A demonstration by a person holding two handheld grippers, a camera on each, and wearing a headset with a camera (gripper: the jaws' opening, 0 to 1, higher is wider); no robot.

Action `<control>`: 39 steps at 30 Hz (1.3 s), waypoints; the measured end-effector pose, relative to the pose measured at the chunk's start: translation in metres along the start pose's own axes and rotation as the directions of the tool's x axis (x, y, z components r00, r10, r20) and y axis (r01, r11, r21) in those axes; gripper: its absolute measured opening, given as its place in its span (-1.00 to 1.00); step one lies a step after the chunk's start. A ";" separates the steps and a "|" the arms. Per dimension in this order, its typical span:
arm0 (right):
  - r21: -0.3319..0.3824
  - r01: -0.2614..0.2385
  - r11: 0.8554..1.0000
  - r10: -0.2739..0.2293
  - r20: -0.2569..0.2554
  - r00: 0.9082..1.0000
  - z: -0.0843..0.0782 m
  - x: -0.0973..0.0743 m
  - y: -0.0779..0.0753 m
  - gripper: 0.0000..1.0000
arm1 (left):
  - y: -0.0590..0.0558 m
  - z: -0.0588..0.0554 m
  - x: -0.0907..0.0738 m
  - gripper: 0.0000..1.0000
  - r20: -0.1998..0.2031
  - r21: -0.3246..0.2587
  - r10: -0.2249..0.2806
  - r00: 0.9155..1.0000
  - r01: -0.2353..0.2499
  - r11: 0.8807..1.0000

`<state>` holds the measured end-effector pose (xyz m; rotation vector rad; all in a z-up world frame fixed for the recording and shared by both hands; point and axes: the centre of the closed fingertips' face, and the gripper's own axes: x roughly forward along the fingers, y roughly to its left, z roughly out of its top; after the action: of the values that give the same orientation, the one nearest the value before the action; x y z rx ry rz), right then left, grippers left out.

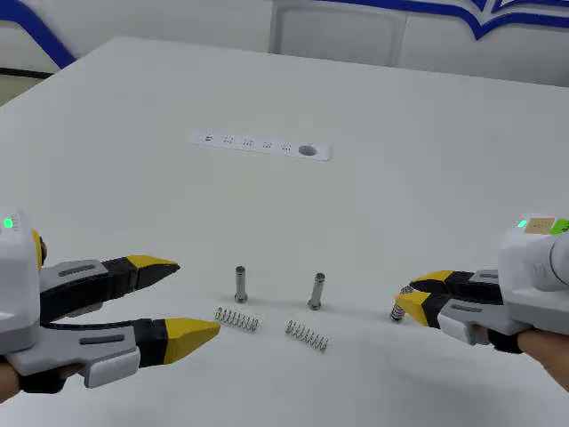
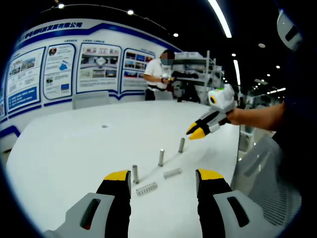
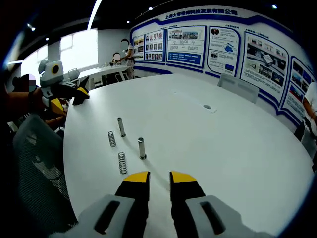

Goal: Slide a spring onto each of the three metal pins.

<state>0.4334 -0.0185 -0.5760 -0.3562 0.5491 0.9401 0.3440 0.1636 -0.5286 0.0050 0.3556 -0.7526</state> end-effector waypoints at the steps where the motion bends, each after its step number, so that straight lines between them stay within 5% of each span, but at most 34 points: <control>1: -0.004 -0.010 1.000 0.010 0.001 1.000 0.002 0.002 0.003 -0.67 | 0.000 0.001 0.000 0.08 0.002 0.000 -0.001 1.000 0.001 1.000; 8: -0.049 -0.089 0.995 0.088 -0.024 0.996 0.010 0.021 0.030 -0.67 | -0.003 0.001 0.000 0.08 0.000 0.006 -0.005 1.000 0.005 1.000; 17: -0.120 -0.193 0.974 0.183 -0.090 0.979 0.018 0.053 0.062 -0.67 | -0.005 -0.001 0.000 0.08 -0.005 0.008 -0.004 1.000 0.004 1.000; 26: -0.184 -0.270 0.945 0.230 -0.213 0.950 0.006 0.080 0.083 -0.68 | -0.006 -0.004 0.001 0.07 -0.014 0.008 -0.007 1.000 0.007 1.000; 39: -0.220 -0.313 0.924 0.226 -0.345 0.911 -0.011 0.107 0.089 -0.68 | -0.007 -0.006 0.002 0.07 -0.023 0.012 -0.010 1.000 0.011 1.000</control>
<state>0.4063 0.0953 -0.6522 -0.6991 0.7778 1.2453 0.3385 0.1577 -0.5341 0.0228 0.3728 -0.7656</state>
